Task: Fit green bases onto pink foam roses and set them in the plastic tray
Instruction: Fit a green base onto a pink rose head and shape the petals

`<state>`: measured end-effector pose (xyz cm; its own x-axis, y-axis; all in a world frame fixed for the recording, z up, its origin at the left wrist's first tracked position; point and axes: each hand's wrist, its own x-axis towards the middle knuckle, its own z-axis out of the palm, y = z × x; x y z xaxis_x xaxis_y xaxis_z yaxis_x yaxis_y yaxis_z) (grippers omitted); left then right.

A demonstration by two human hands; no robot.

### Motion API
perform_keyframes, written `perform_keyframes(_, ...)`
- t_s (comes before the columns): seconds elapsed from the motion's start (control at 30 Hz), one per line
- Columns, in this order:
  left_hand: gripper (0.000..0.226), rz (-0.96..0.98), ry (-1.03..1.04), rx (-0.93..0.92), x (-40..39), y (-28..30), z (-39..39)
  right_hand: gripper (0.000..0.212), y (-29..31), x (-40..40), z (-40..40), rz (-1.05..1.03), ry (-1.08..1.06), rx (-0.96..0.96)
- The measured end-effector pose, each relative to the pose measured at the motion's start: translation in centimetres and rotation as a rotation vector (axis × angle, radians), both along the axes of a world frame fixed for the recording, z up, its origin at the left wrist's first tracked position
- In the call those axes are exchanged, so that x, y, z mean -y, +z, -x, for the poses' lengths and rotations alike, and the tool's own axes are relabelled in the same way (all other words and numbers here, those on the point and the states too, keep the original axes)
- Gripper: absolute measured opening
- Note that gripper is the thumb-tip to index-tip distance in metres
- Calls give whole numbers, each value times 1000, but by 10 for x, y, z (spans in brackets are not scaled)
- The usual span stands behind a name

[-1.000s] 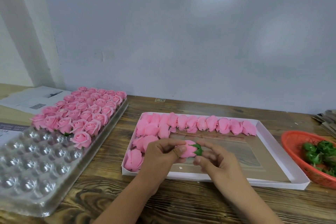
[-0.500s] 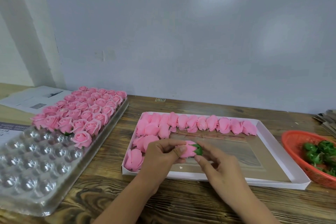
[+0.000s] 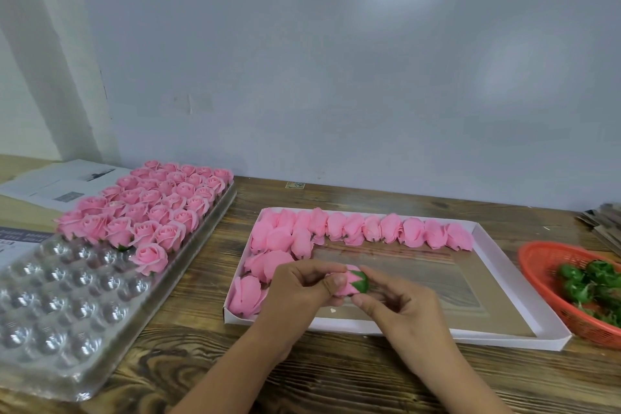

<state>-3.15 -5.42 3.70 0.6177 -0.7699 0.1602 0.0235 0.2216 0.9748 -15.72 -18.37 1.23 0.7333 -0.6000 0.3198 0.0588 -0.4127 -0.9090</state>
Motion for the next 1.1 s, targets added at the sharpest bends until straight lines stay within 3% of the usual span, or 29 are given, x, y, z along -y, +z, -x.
perform_keyframes(0.3,17,-29,-37,36,0,-2,-1,37,2,-3,2,14,-47,-26)
perform_keyframes(0.5,16,-52,-61,42,1,-3,-3,32,11,0,0,-226,86,-14)
perform_keyframes(0.73,37,-53,-19,166,1,-4,-4,30,18,-1,4,-385,147,-24)
perform_keyframes(0.9,48,-28,62,235,3,-6,-5,30,19,-1,4,-383,198,-58)
perform_keyframes(1.0,56,0,44,262,4,-6,-4,32,18,-1,4,-401,195,5)
perform_keyframes(1.1,75,-72,22,304,4,-6,-3,48,16,-4,1,-456,185,108)
